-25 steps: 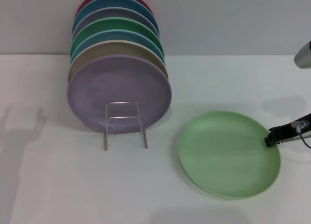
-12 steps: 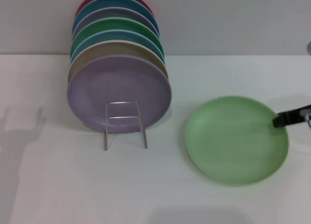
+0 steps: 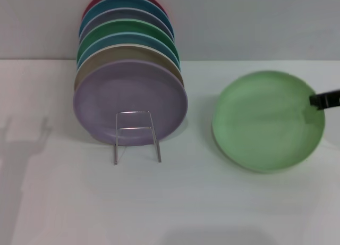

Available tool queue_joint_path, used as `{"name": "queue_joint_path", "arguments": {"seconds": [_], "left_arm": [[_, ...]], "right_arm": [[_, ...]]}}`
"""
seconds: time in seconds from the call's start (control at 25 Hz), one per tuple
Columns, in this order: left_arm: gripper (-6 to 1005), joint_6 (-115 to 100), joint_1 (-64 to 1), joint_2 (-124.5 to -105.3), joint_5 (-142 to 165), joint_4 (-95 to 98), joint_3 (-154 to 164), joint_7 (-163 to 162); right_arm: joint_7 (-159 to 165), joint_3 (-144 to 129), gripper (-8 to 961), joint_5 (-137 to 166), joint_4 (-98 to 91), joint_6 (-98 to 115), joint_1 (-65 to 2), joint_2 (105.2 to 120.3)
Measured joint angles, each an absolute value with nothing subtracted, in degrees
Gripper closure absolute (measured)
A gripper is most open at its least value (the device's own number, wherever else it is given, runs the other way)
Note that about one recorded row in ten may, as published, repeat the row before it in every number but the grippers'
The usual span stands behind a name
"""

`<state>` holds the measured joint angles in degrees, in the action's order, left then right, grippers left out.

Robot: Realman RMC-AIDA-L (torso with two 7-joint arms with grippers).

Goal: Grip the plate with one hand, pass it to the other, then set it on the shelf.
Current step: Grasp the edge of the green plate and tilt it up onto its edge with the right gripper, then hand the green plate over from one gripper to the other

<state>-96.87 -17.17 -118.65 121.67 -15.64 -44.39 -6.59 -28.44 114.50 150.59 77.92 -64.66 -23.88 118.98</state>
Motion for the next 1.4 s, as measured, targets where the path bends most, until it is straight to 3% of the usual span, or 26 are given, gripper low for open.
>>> {"name": "queue_joint_path", "arguments": {"seconds": [0.88,1.4], "left_arm": [[207,-96.9,-17.4,-118.74,121.9,-15.6,-44.2,-6.6],[211,-96.6,-17.6,-118.80,122.0,-15.6,-44.0,-6.6]], "right_arm": [[-35.1,98.2,931,150.5,82.5,-29.5,-13.2,119.26],[-34.8,87.0,931,150.5,72.1,0.2,-10.2,119.27]]}}
